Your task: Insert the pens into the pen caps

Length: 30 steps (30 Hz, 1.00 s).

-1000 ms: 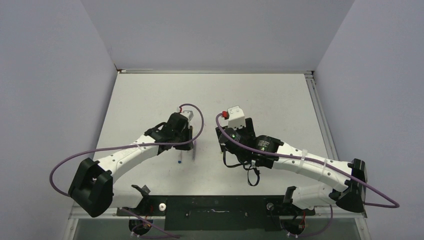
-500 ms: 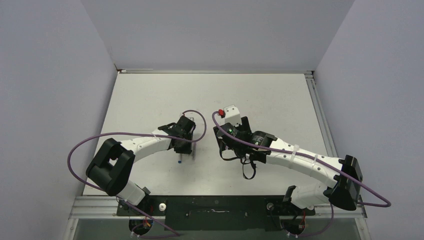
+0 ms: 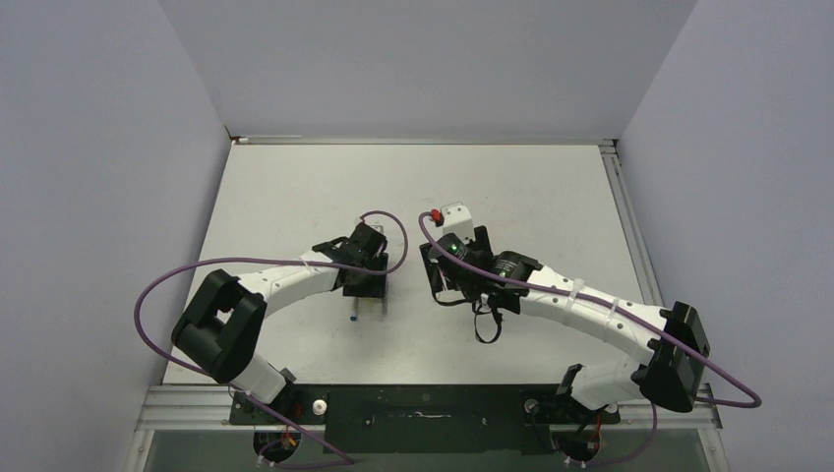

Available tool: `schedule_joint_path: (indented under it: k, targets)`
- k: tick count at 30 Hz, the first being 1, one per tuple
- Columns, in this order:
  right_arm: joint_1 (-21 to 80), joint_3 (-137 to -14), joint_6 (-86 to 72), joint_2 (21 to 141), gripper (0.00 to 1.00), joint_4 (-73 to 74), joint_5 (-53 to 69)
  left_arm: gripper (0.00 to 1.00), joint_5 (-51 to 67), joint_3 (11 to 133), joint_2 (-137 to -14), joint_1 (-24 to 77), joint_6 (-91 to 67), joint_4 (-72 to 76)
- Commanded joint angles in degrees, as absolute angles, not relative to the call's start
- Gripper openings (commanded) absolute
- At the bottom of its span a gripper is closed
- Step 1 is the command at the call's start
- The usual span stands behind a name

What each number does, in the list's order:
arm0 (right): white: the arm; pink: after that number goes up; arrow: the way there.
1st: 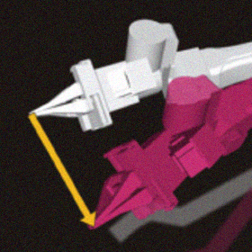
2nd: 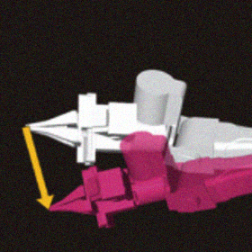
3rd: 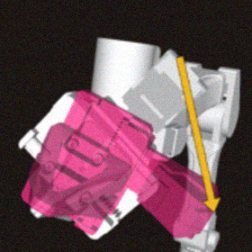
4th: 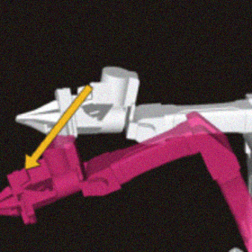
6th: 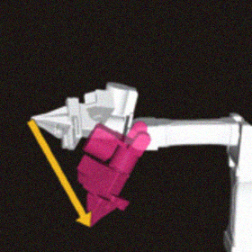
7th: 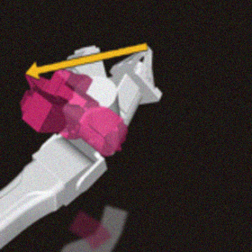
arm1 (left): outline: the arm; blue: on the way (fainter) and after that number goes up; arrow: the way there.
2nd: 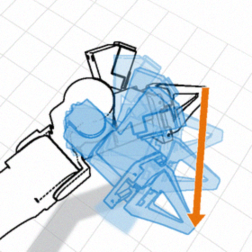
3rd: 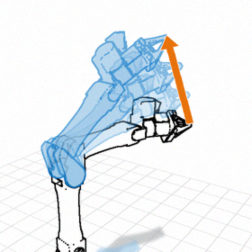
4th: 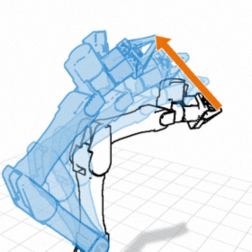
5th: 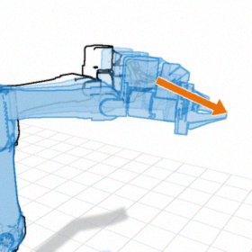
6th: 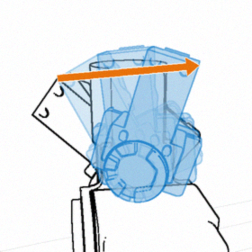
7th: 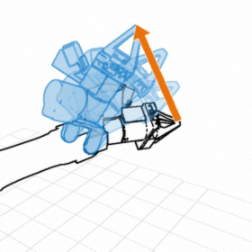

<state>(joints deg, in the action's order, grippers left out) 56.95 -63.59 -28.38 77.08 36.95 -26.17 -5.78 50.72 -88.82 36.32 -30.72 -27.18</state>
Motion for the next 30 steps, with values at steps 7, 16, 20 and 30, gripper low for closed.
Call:
schedule_joint_path:
  k: [7,16,20,30]
  targets:
    - [51.72,-66.23,-29.35,80.94,0.75,32.74,-21.65,0.49,-7.04,57.85,-81.86,36.15,-28.35,-31.47]
    - [47.89,-66.67,-32.78,86.2,0.65,28.23,-18.28,0.5,-6.64,61.13,-75.13,35.77,-25.4,-34.32]
    - [46.45,-66.31,-34.32,88.77,0.6,26.05,-17.96,0.5,-5.05,60.74,-71.25,35.53,-24.09,-34.27]
    - [43.29,-66.05,-36.92,94.77,0.53,21.36,-14.97,0.53,3.48,54.83,-59.69,35.08,-20.18,-28.87]
